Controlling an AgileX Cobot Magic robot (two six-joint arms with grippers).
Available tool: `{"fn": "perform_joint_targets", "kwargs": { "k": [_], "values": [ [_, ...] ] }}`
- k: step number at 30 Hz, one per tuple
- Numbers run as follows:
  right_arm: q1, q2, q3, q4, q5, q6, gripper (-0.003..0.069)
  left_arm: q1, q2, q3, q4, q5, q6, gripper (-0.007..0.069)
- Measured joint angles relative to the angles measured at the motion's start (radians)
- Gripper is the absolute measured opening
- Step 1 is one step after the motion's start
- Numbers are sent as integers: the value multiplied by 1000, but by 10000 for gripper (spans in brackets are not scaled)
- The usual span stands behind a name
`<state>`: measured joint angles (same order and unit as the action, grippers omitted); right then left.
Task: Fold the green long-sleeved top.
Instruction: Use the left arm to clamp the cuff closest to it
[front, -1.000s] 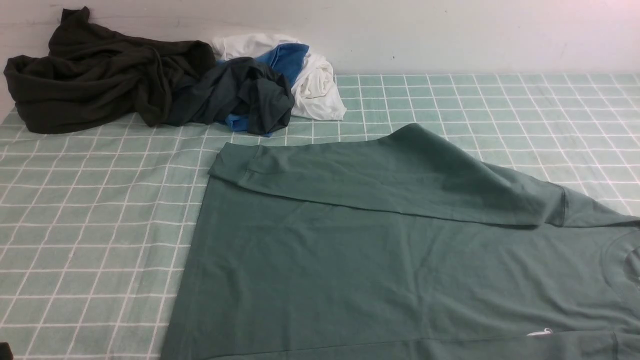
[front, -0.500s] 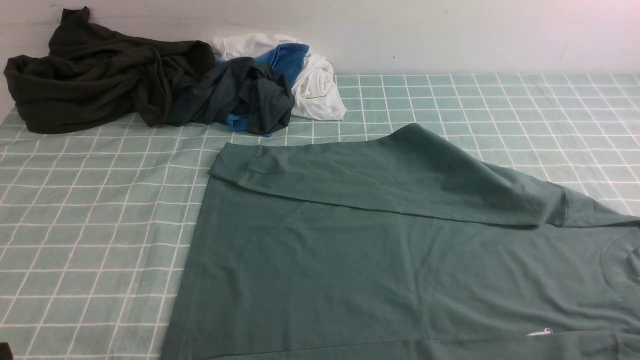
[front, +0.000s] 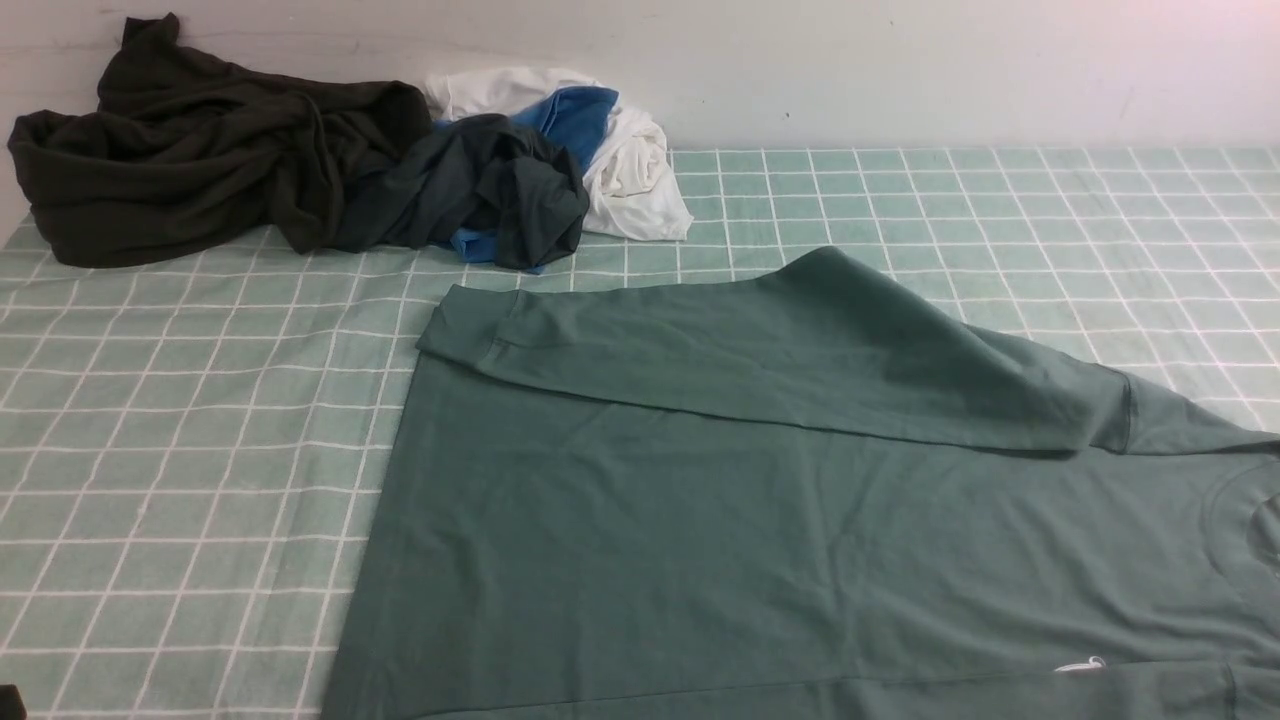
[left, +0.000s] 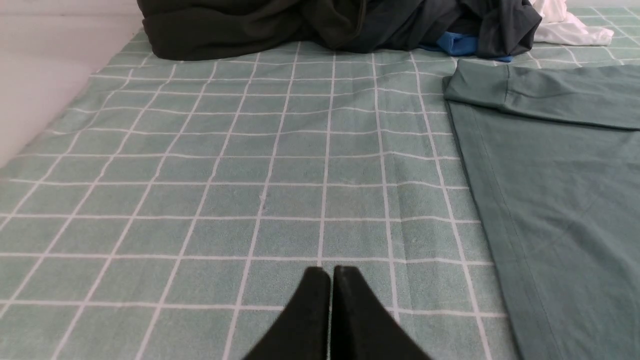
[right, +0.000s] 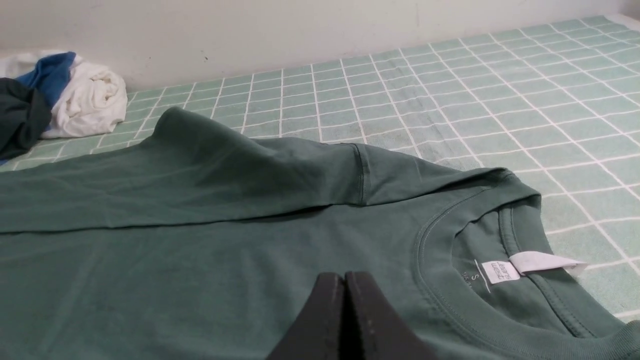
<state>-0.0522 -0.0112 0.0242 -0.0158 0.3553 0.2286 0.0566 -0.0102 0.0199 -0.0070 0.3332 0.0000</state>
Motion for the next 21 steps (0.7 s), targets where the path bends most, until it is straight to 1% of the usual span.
{"fn": "perform_joint_targets", "kwargs": {
  "k": [8, 9, 13, 14, 15, 16, 17, 19, 21],
  "values": [
    [0, 0, 0, 16, 0, 0, -14, 0, 0, 0, -2, -1, 0, -3],
    [0, 0, 0, 16, 0, 0, -14, 0, 0, 0, -16, -1, -14, -3],
    [0, 0, 0, 38, 0, 4, -14, 0, 0, 0, -157, -12, -104, -3],
    [0, 0, 0, 64, 0, 10, -14, 0, 0, 1, -238, -16, -143, -3],
    [0, 0, 0, 111, -1, 27, -14, 0, 0, 3, -350, -17, -207, -3],
    [0, 0, 0, 172, -1, 52, -14, 0, 0, 6, -471, -17, -272, -3],
    [0, 0, 0, 234, -1, 78, -14, 0, 0, 9, -544, -16, -305, -3],
    [0, 0, 0, 382, 0, 133, -14, 0, 0, 9, -632, -8, -333, -3],
    [0, 0, 1, 535, 3, 187, -14, 0, 0, 9, -668, 4, -334, -3]
  ]
}}
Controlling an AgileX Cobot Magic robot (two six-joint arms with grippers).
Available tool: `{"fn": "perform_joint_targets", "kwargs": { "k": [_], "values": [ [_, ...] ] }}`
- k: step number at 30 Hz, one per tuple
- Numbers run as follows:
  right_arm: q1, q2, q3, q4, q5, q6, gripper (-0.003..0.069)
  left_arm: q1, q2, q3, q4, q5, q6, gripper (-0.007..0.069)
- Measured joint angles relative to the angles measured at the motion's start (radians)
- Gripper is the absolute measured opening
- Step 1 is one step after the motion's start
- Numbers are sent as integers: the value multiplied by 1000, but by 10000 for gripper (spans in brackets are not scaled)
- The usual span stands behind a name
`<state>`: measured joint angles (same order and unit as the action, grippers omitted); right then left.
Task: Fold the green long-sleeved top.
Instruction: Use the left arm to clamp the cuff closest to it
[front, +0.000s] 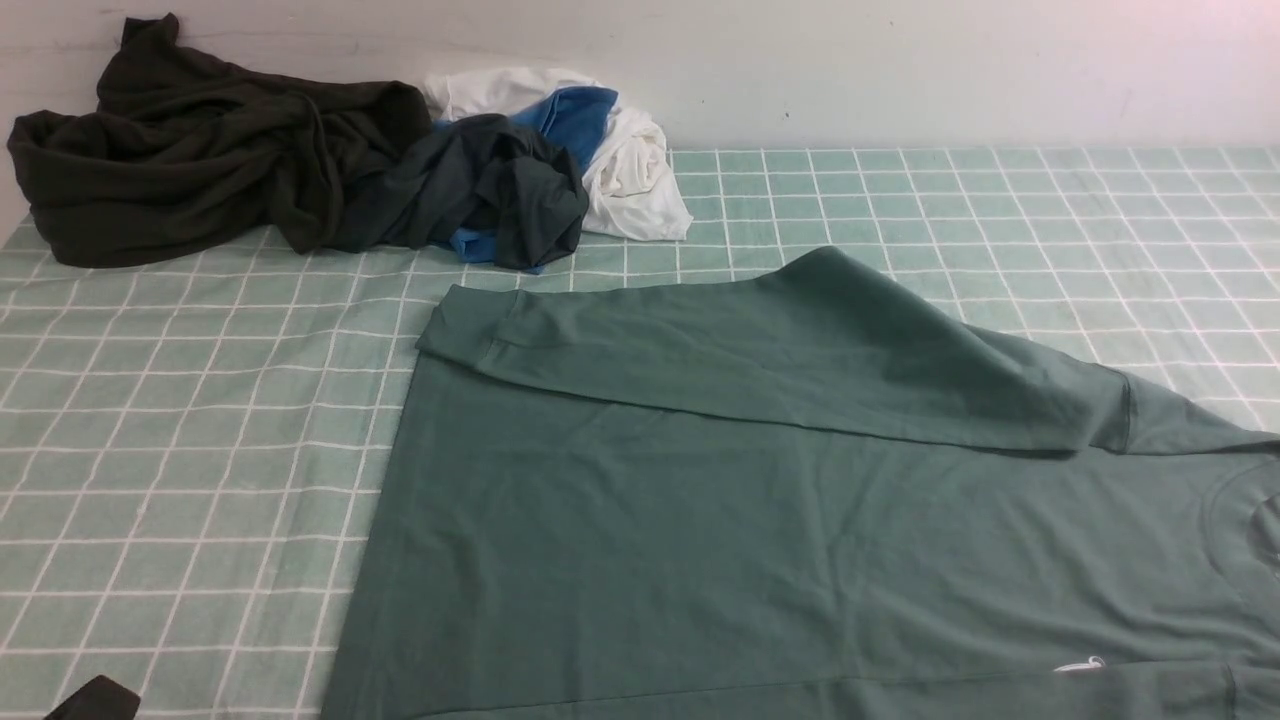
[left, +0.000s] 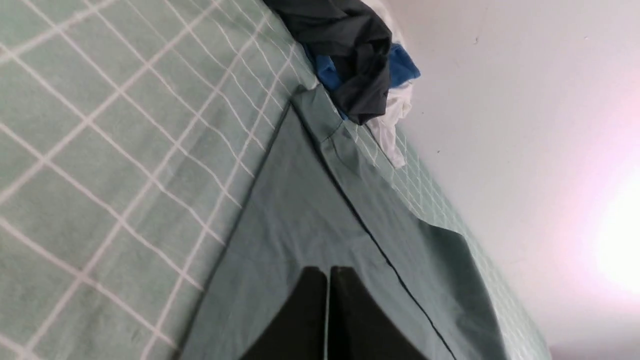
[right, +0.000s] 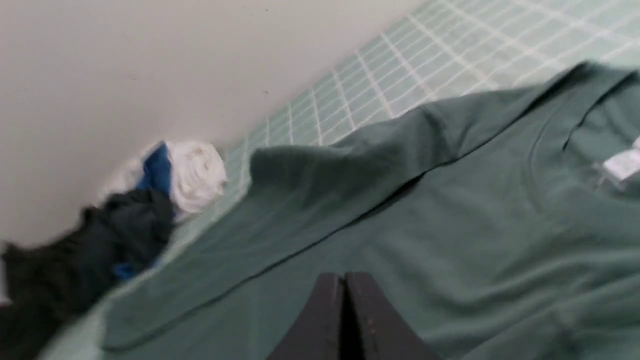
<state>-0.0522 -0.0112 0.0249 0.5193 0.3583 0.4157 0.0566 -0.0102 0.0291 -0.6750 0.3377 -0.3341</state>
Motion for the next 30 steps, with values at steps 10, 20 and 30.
{"fn": "perform_joint_targets", "kwargs": {
  "k": [10, 20, 30],
  "values": [
    [0, 0, -1, 199, -17, -36, -14, 0, 0, 0, -19, 6, 84, -3],
    [0, 156, -178, 53, 63, -403, -14, -5, 270, -416, 139, 328, 443, -3],
    [52, 728, -713, -100, 551, -762, -14, -187, 850, -836, 528, 650, 640, 13]
  ]
}}
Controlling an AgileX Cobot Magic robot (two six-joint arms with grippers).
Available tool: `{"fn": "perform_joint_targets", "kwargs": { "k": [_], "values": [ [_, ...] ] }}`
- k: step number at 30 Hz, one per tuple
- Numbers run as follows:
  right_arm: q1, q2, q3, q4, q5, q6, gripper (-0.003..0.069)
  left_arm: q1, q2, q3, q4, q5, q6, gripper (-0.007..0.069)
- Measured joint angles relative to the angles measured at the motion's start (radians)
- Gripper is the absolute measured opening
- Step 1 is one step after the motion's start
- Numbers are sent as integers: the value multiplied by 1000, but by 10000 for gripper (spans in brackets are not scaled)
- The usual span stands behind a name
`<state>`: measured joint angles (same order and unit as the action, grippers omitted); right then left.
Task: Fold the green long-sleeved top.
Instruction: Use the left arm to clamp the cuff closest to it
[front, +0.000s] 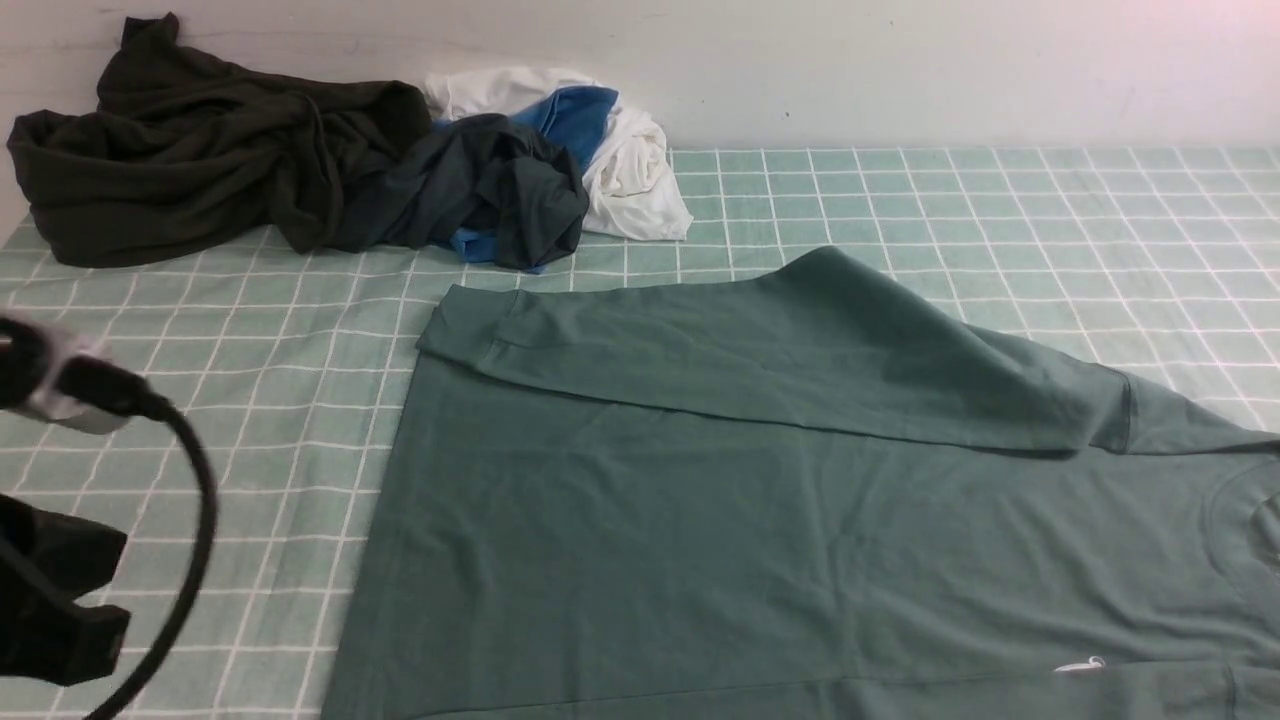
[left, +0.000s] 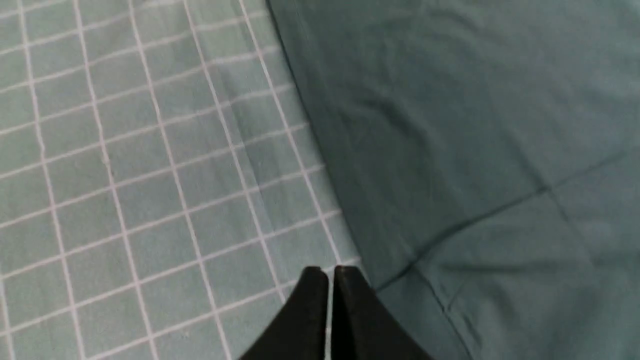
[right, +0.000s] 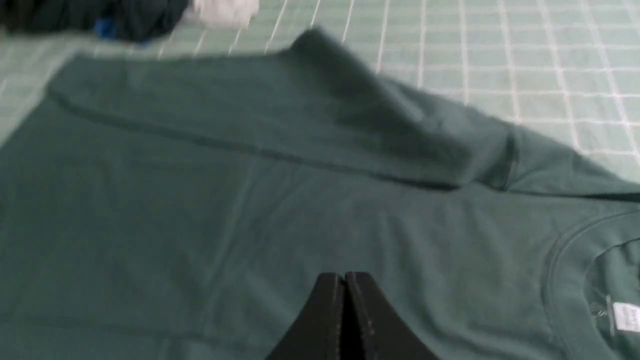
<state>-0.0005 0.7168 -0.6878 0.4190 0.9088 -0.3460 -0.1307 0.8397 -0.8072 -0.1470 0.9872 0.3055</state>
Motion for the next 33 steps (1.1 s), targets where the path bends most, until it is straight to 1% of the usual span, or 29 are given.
{"fn": "perform_joint_targets", "kwargs": {
  "k": [3, 4, 5, 6, 8, 9, 11, 12, 13, 14, 15, 17, 19, 20, 22, 24, 26, 28, 30, 31, 32, 33],
  "values": [
    [87, 110, -69, -17, 124, -15, -14, -116, 125, 0, 64, 21, 2, 62],
    [94, 116, -69, -19, 130, -15, -14, -116, 133, 0, 69, 20, 3, 67],
    [156, 160, -78, -33, 160, -17, -14, -189, 196, 5, 98, 20, 4, 112],
    [187, 182, -79, -43, 168, -17, -14, -229, 234, 9, 115, 15, 5, 147],
    [228, 215, -79, -61, 174, -17, -14, -290, 294, 13, 135, 2, 5, 213],
    [250, 234, -79, -70, 173, -17, -14, -330, 339, 15, 147, -15, 5, 278],
    [267, 257, -80, -76, 171, -17, -14, -385, 413, 16, 147, -53, 5, 360],
    [270, 267, -80, -78, 166, -17, -14, -401, 443, 16, 147, -72, 5, 393],
    [270, 274, -80, -77, 158, -17, -14, -419, 490, 16, 147, -100, 4, 446],
    [270, 274, -80, -77, 158, -17, -14, -421, 498, 16, 147, -104, 4, 446],
    [270, 279, -80, -77, 150, -17, -14, -431, 554, 16, 147, -135, 0, 494],
    [270, 279, -80, -77, 139, -17, -14, -436, 638, 16, 147, -173, -9, 530],
    [270, 279, -80, -77, 135, -17, -14, -437, 674, 16, 147, -187, -16, 538],
    [270, 279, -80, -77, 131, -17, -14, -437, 732, 16, 157, -207, -28, 543],
    [270, 279, -80, -76, 130, -17, -14, -437, 778, 16, 164, -223, -49, 540],
    [270, 279, -80, -76, 129, -17, -14, -437, 804, 13, 164, -226, -63, 507],
    [270, 279, -80, -76, 128, -17, -14, -438, 807, 8, 156, -222, -74, 430],
    [270, 279, -80, -76, 128, -17, -14, -439, 807, 8, 147, -218, -79, 322],
    [270, 279, -80, -76, 128, -17, -14, -439, 803, 8, 147, -207, -82, 159],
    [270, 279, -80, -76, 128, -17, -14, -439, 801, 8, 147, -198, -82, 95],
    [270, 279, -80, -76, 128, -17, -14, -439, 801, 8, 147, -196, -82, 85],
    [270, 279, -80, -77, 128, -17, -14, -439, 792, 0, 147, -172, -84, 39]
  ]
}}
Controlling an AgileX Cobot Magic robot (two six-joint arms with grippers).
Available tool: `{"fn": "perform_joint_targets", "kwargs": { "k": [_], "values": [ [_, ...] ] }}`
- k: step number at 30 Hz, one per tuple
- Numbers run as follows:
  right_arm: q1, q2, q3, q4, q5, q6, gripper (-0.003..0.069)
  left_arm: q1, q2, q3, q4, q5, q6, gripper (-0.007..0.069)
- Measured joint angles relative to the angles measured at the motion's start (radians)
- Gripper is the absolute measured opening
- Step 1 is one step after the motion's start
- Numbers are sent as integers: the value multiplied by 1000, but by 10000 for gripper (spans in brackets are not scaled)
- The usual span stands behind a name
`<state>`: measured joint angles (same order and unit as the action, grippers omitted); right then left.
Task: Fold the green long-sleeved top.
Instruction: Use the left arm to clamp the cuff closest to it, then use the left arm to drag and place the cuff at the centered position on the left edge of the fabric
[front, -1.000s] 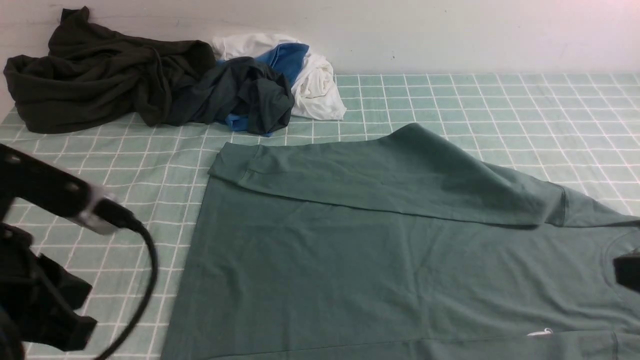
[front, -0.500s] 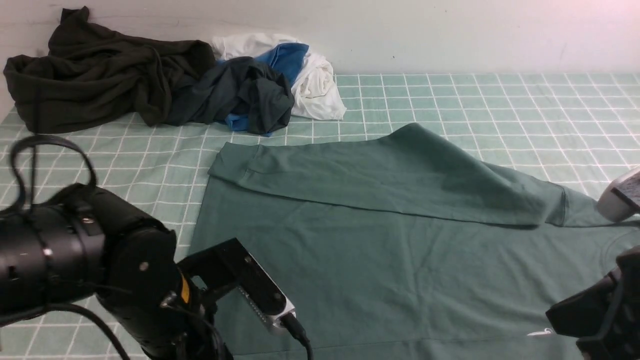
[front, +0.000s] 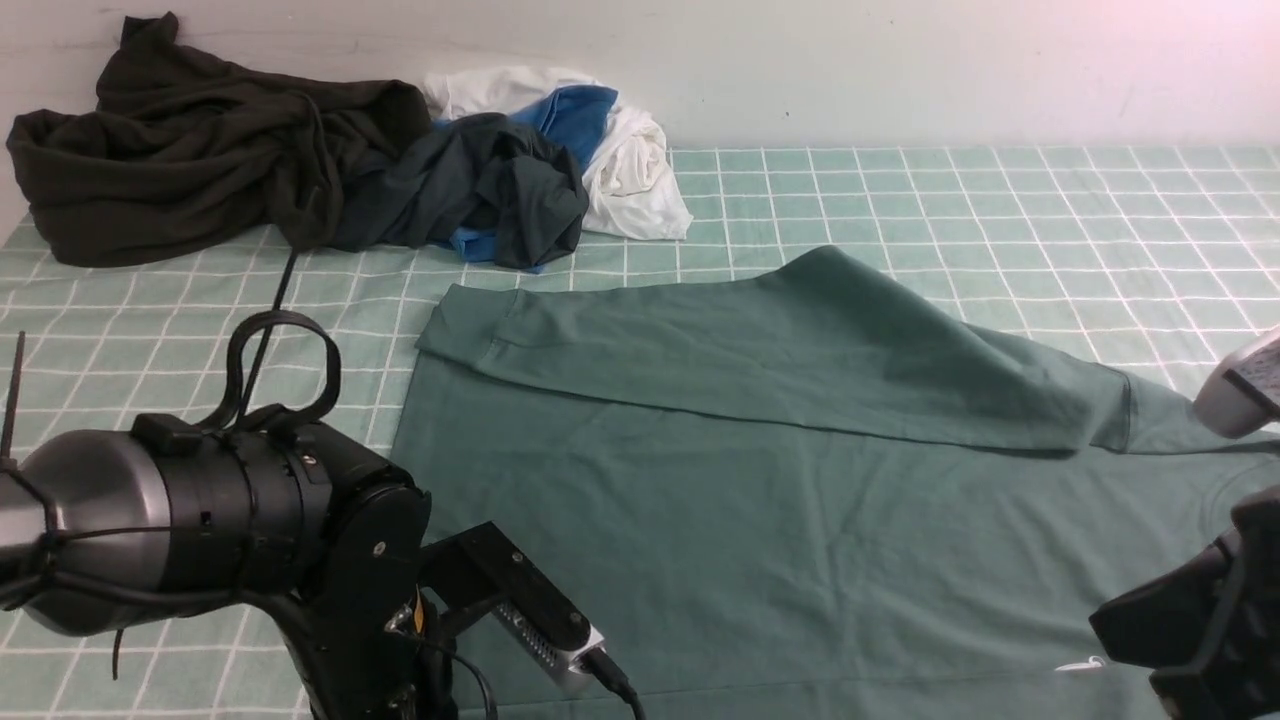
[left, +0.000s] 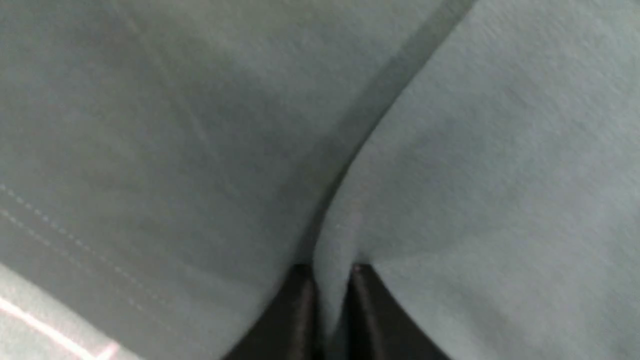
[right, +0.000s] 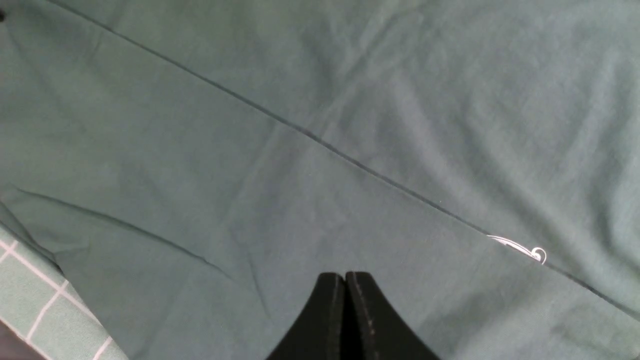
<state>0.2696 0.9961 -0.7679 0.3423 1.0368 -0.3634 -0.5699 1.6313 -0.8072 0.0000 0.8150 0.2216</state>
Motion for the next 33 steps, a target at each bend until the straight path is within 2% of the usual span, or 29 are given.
{"fn": "perform_joint_targets", "kwargs": {
  "k": [5, 10, 18, 21, 24, 25, 26, 28, 29, 33],
  "values": [
    [0, 0, 0, -52, -9, 14, -14, 0, -54, -104, 13, 98, -4, 6],
    [0, 0, -1, -144, -40, 117, 1, 15, -48, -313, 61, 158, -3, 9],
    [0, 0, -2, -249, -50, 212, 47, 102, 149, -575, 75, 225, 64, 24],
    [0, 0, -2, -258, -50, 213, 57, 128, 246, -635, 63, 232, 79, 76],
    [0, 0, -2, -259, -50, 215, 64, 146, 311, -686, 59, 234, 81, 180],
    [0, 0, -2, -259, -50, 215, 64, 149, 319, -690, 58, 233, 81, 189],
    [0, 0, -2, -259, -51, 215, 67, 160, 344, -723, 57, 237, 65, 263],
    [0, 0, -2, -263, -57, 217, 70, 178, 362, -766, 56, 240, 31, 340],
    [0, 0, -2, -267, -67, 222, 71, 194, 374, -797, 55, 240, 6, 402],
    [0, 0, -2, -281, -111, 226, 79, 259, 410, -907, 36, 237, -63, 519]
  ]
}}
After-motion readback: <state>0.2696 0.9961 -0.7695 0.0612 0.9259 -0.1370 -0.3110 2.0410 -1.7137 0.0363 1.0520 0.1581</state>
